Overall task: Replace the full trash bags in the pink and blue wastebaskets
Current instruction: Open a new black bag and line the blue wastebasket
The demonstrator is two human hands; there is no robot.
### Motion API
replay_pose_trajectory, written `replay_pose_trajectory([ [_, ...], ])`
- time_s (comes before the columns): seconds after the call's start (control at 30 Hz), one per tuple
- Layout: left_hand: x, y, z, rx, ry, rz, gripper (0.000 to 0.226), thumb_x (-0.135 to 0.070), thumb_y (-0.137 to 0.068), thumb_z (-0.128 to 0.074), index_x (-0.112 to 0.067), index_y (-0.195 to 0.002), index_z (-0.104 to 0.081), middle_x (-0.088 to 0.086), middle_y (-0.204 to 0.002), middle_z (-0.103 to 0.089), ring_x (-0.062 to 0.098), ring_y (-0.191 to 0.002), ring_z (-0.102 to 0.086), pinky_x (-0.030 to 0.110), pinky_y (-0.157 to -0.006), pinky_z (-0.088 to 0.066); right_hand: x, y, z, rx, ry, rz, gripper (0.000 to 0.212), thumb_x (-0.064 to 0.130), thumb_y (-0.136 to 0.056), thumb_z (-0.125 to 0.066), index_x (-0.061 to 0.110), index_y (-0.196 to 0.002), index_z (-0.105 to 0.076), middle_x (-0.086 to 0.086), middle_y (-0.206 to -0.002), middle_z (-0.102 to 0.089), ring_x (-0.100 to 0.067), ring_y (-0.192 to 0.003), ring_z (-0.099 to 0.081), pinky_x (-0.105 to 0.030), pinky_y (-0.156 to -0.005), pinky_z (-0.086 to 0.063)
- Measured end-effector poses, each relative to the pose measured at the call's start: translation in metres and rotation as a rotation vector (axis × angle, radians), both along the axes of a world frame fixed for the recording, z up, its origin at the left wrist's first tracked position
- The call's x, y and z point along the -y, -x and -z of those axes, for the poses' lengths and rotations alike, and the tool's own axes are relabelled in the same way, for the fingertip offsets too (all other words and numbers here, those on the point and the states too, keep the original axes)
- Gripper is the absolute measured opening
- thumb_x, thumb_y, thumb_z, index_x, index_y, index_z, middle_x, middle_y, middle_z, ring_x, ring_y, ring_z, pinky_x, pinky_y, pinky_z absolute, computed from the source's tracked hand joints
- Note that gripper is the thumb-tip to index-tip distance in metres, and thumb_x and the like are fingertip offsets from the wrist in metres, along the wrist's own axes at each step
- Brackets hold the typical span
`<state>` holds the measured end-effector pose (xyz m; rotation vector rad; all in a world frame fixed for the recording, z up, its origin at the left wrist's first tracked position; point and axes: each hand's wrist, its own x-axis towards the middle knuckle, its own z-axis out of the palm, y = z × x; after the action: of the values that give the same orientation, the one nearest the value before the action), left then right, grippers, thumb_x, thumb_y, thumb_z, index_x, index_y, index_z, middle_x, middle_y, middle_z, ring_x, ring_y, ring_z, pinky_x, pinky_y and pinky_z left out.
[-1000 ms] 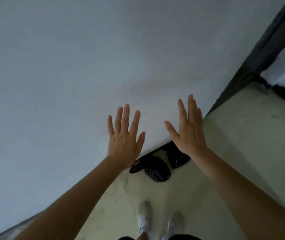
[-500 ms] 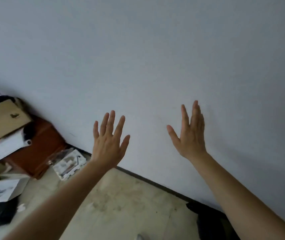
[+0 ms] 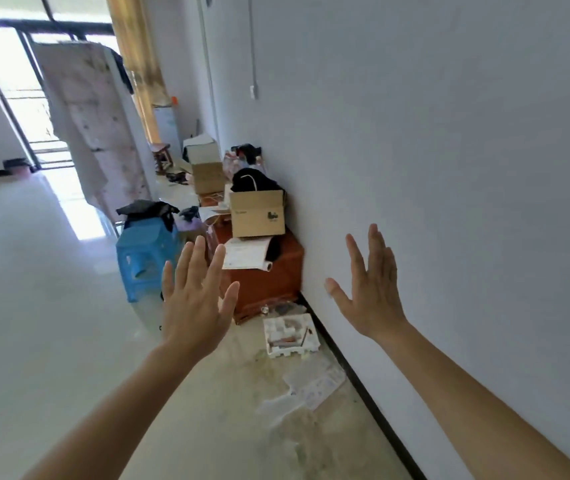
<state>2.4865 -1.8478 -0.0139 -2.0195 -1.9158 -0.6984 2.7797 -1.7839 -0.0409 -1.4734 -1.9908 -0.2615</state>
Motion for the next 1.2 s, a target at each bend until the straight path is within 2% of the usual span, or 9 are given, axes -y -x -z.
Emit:
replay_pose_trajectory([
  [0.17,-0.038,0.102,-0.008,0.013,0.034,-0.166,0.067,-0.052,-0.097,-0.026,-0.019,-0.155,-0.025,0.012,-0.164,-0.011,0.030,-0.152,-0.006,0.055,-0.120,-0.009,-0.076,0.120,-0.002,0.046,0.023,-0.161,0.084,0.053,-0.094,-0.054,0.022,-0.159,-0.012,-0.015,-0.167,0.011,-0.033,-0.155,0.004,-0.053,-0.123,-0.007],
  [0.33,-0.100,0.167,0.004,0.045,0.028,-0.207,0.068,-0.053,-0.096,-0.022,-0.017,-0.153,-0.031,0.013,-0.163,-0.018,0.032,-0.150,-0.014,0.056,-0.119,-0.016,-0.169,0.203,0.016,0.065,0.072,-0.219,0.081,0.052,-0.093,-0.056,0.020,-0.157,-0.018,-0.017,-0.166,0.006,-0.035,-0.154,0.001,-0.055,-0.123,-0.010],
  [0.5,-0.199,0.228,0.033,-0.029,0.114,-0.218,0.073,-0.059,-0.094,-0.010,-0.021,-0.156,-0.022,0.011,-0.164,-0.005,0.030,-0.152,-0.002,0.055,-0.120,-0.011,-0.280,0.272,0.053,0.045,0.083,-0.274,0.083,0.053,-0.092,-0.057,0.022,-0.157,-0.016,-0.018,-0.166,0.002,-0.037,-0.153,-0.004,-0.056,-0.121,-0.013],
  [0.6,-0.273,0.264,0.033,-0.041,0.138,-0.249,0.074,-0.060,-0.093,-0.003,-0.023,-0.157,-0.013,0.007,-0.165,0.005,0.026,-0.151,0.007,0.053,-0.121,-0.006,-0.352,0.315,0.064,0.013,0.131,-0.273,0.083,0.054,-0.092,-0.055,0.022,-0.158,-0.015,-0.017,-0.166,0.005,-0.035,-0.153,0.000,-0.051,-0.121,-0.007],
  [0.8,-0.385,0.355,0.010,-0.030,0.082,-0.296,0.067,-0.055,-0.097,-0.017,-0.021,-0.156,-0.019,0.009,-0.165,-0.006,0.028,-0.152,-0.004,0.054,-0.120,-0.012,-0.477,0.442,0.046,-0.009,0.187,-0.352,0.084,0.056,-0.093,-0.049,0.023,-0.159,-0.007,-0.010,-0.166,0.013,-0.029,-0.153,0.009,-0.048,-0.121,0.001],
  [0.87,-0.410,0.396,0.010,-0.032,0.072,-0.331,0.066,-0.054,-0.098,-0.018,-0.022,-0.156,-0.018,0.008,-0.165,-0.006,0.029,-0.151,-0.005,0.055,-0.120,-0.013,-0.510,0.491,0.041,0.022,0.188,-0.412,0.084,0.056,-0.093,-0.049,0.024,-0.158,-0.007,-0.011,-0.166,0.012,-0.029,-0.153,0.008,-0.048,-0.123,-0.001],
  [1.0,-0.463,0.483,0.022,-0.038,0.081,-0.401,0.066,-0.053,-0.099,-0.023,-0.021,-0.156,-0.018,0.009,-0.165,-0.006,0.030,-0.151,-0.006,0.056,-0.119,-0.014,-0.575,0.580,0.045,0.073,0.170,-0.510,0.083,0.057,-0.095,-0.047,0.024,-0.159,-0.006,-0.012,-0.166,0.013,-0.030,-0.154,0.008,-0.047,-0.123,-0.002],
  [1.1,-0.509,0.548,0.039,-0.032,0.087,-0.417,0.066,-0.052,-0.099,-0.025,-0.021,-0.157,-0.018,0.009,-0.165,-0.005,0.030,-0.151,-0.005,0.057,-0.119,-0.014,-0.623,0.640,0.060,0.070,0.190,-0.517,0.084,0.056,-0.095,-0.048,0.027,-0.160,-0.003,-0.011,-0.166,0.012,-0.029,-0.153,0.008,-0.044,-0.120,0.004],
  [1.2,-0.559,0.611,0.054,-0.026,0.113,-0.411,0.066,-0.053,-0.099,-0.023,-0.022,-0.157,-0.016,0.009,-0.165,-0.004,0.030,-0.151,-0.006,0.056,-0.119,-0.014,-0.679,0.701,0.073,0.143,0.207,-0.511,0.084,0.058,-0.096,-0.045,0.027,-0.160,0.001,-0.012,-0.166,0.015,-0.030,-0.154,0.010,-0.048,-0.123,0.002],
])
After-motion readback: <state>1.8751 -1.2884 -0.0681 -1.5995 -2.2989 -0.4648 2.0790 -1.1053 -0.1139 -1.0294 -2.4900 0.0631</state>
